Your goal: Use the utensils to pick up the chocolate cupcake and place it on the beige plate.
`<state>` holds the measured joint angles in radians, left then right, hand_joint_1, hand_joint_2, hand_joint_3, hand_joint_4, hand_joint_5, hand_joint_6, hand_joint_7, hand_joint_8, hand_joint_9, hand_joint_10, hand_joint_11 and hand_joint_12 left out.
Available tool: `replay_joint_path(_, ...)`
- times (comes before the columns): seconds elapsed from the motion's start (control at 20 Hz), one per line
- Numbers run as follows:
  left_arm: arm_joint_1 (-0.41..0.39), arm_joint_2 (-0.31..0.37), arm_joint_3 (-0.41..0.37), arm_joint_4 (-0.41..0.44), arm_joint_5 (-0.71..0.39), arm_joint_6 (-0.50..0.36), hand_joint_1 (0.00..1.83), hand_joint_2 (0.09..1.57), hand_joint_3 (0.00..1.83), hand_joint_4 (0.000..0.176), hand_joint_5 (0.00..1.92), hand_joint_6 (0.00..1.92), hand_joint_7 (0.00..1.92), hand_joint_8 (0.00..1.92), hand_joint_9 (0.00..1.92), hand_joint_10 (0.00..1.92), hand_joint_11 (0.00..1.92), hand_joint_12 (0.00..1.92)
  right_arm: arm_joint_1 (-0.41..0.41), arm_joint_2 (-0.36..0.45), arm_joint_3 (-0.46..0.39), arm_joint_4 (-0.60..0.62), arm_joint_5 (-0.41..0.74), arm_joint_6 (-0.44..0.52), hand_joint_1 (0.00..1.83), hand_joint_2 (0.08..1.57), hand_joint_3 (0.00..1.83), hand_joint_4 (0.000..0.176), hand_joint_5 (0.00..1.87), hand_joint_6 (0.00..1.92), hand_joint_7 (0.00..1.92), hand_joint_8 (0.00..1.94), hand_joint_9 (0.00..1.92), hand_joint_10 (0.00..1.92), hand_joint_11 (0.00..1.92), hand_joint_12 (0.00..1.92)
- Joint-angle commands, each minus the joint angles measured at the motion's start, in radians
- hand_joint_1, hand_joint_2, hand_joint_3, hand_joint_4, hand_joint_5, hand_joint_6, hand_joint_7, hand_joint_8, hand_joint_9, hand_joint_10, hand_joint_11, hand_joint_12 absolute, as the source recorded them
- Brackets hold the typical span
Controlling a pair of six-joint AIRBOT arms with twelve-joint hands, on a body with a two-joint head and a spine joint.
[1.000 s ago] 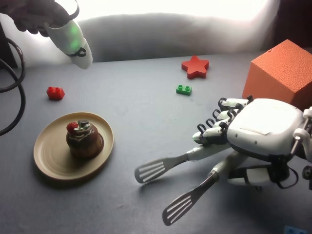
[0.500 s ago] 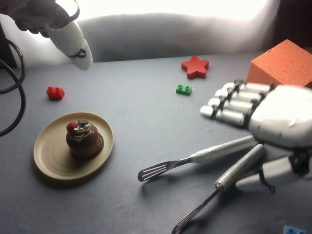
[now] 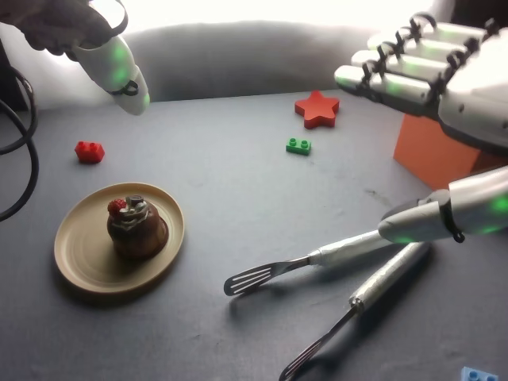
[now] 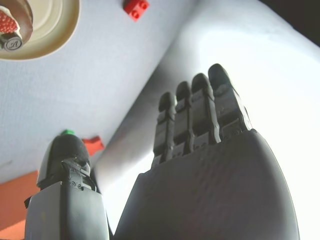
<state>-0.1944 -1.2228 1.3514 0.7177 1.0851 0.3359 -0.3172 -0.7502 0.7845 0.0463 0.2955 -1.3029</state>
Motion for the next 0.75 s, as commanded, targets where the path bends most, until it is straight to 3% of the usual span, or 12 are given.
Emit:
replay_joint_path(0.0, -0.004, 0.011, 0.004, 0.066, -0.032, 0.008, 0.35, 1.11, 0.00, 0.000, 0.17, 0.00, 0.14, 0.00, 0.11, 0.00, 0.00, 0.29, 0.022, 0.010, -0.008, -0.008, 0.073, -0.001, 0.09, 0.89, 0.01, 0.000, 0.00, 0.00, 0.00, 0.00, 0.00, 0.00, 0.00, 0.11)
replay_joint_path(0.2, -0.004, 0.005, 0.009, 0.068, -0.037, 0.007, 0.33, 1.12, 0.00, 0.000, 0.16, 0.00, 0.14, 0.01, 0.11, 0.01, 0.00, 0.28, 0.069, 0.029, -0.017, -0.010, 0.022, -0.024, 0.12, 0.90, 0.01, 0.000, 0.00, 0.00, 0.00, 0.00, 0.00, 0.00, 0.00, 0.14)
replay_joint_path(0.7, 0.000, 0.007, 0.008, 0.071, -0.047, 0.020, 0.38, 1.10, 0.00, 0.000, 0.16, 0.01, 0.15, 0.01, 0.13, 0.00, 0.00, 0.36, 0.067, 0.042, -0.018, -0.010, 0.018, -0.024, 0.16, 0.96, 0.01, 0.000, 0.03, 0.01, 0.06, 0.00, 0.05, 0.00, 0.00, 0.29)
